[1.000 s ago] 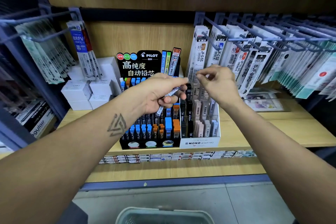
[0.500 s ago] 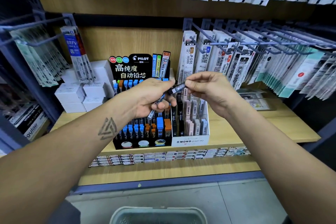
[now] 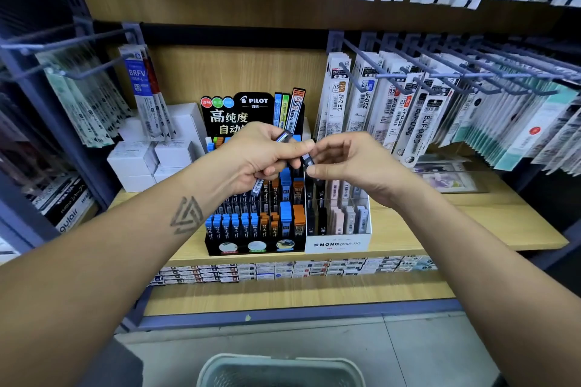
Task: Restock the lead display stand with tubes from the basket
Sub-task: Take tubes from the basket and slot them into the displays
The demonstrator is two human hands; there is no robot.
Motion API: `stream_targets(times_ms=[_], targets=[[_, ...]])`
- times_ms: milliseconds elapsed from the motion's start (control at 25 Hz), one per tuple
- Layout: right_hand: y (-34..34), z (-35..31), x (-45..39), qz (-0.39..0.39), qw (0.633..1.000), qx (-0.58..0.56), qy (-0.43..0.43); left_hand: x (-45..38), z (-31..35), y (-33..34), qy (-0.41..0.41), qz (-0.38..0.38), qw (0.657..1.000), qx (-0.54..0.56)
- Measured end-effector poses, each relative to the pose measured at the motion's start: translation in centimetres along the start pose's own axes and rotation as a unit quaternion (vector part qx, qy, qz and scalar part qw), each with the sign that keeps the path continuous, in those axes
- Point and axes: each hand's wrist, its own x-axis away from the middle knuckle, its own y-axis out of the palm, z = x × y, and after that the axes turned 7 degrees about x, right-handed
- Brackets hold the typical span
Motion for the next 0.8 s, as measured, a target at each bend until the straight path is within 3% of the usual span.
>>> stream_targets(times_ms=[160,360,520,680,800], targets=[[-0.4,-0.3,-0.1,-0.004,1.0,0.026,0.01,-0.2,0.0,0.4,0.002,0.022,1.0,0.02],[-2.8,0.3,-0.2,0.135,0.989,0.048,0.025,-0.2,0.4,0.4,-0.016,0.05,0.999,0.011],[-3.4,1.6,-0.4,0.184,0.969,0.165,0.017,-0.5,0.6,0.5,-0.019,0.049,0.999,0.015],[-2.4,1.2,-2.2,0.229,0.964,0.137,-0.002,-0.6,0.9,0.6,-0.01,0.044,0.999,0.026],[-1.1,1.5,-4.2,0.236,0.953,0.192,-0.013,-0.8,1.0,0.5,-0.003,0.042,0.999,0.027]])
